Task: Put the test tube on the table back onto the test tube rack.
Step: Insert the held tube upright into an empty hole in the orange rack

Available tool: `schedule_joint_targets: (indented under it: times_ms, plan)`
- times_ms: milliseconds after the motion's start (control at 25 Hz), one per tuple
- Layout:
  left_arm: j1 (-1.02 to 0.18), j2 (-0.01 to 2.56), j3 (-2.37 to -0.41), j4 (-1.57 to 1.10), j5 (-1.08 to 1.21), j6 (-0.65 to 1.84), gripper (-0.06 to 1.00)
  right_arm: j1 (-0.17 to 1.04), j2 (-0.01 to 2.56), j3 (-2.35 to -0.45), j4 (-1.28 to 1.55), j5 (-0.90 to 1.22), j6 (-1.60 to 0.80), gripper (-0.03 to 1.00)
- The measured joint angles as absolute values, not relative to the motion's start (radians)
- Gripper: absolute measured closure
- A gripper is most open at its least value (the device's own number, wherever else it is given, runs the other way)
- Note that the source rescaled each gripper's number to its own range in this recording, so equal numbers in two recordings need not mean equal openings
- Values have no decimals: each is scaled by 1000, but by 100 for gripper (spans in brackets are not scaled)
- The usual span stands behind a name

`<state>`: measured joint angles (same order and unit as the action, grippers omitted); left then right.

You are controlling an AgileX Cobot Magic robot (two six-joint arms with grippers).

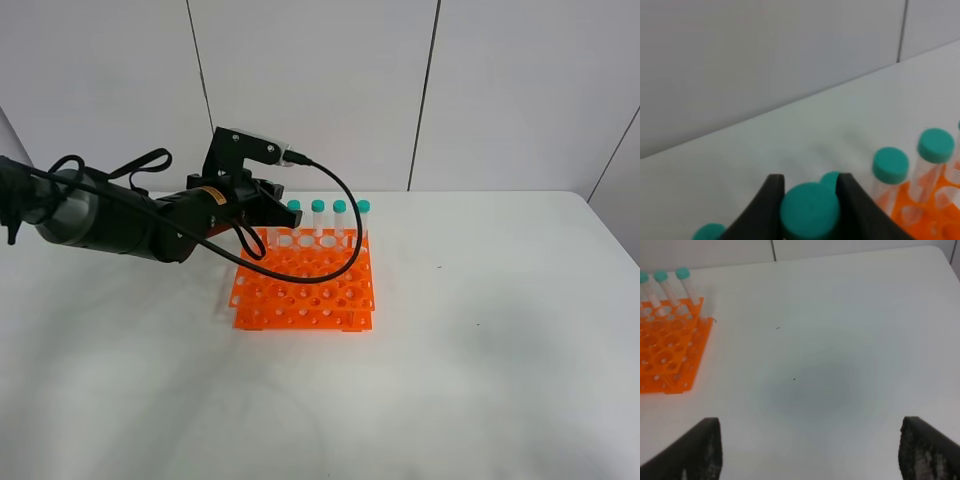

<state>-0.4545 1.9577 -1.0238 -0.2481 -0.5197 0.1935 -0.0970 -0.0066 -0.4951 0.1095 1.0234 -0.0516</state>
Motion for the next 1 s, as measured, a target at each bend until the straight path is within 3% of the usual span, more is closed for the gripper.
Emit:
schedule_joint_targets:
  times_ms: [1000]
  plan:
    - [-449, 1998, -1024, -225, -512, 135, 94, -97, -7, -495, 109, 1023, -52, 4]
